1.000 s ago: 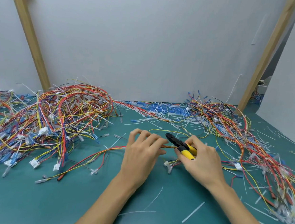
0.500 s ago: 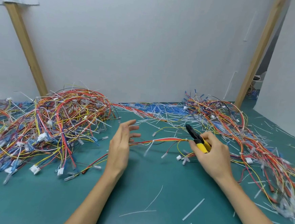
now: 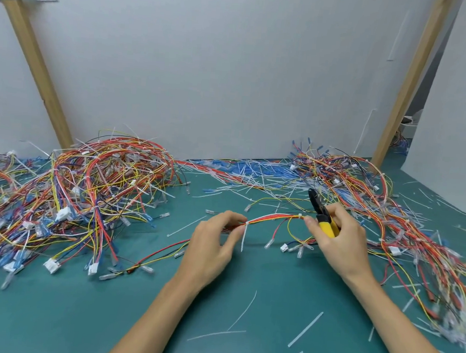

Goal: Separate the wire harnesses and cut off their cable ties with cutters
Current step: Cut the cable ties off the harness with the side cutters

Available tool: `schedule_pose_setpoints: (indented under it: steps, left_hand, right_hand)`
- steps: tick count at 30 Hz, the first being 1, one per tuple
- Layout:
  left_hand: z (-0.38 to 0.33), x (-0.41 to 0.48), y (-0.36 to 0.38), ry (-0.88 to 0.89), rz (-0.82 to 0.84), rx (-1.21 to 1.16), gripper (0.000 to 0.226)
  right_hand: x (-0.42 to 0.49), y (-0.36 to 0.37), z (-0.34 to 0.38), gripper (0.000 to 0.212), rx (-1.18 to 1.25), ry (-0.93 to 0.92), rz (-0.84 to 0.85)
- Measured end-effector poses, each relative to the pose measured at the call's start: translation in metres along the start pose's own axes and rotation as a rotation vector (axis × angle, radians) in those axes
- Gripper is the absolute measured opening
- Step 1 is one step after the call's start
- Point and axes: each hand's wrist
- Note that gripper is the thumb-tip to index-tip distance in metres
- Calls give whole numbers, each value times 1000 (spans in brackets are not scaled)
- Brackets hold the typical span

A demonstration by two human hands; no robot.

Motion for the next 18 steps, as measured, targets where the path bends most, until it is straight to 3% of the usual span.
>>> schedule_pose_setpoints:
  steps: [5,18]
  left_hand:
    - [-4,2,0,-39,-54,-88,8]
    - [-11,0,0,-237,-62,-168,33]
  right_hand:
    - [0,2,-2,30,-103,-9,49]
    - [-3,4,0,28,-194,-44,90]
Point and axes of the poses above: each hand's wrist, its own x-axis towards the middle knuckle, its own y-axis out of the palm, z = x × y, and after that the axes turned 7 degrees about -x, right-handed
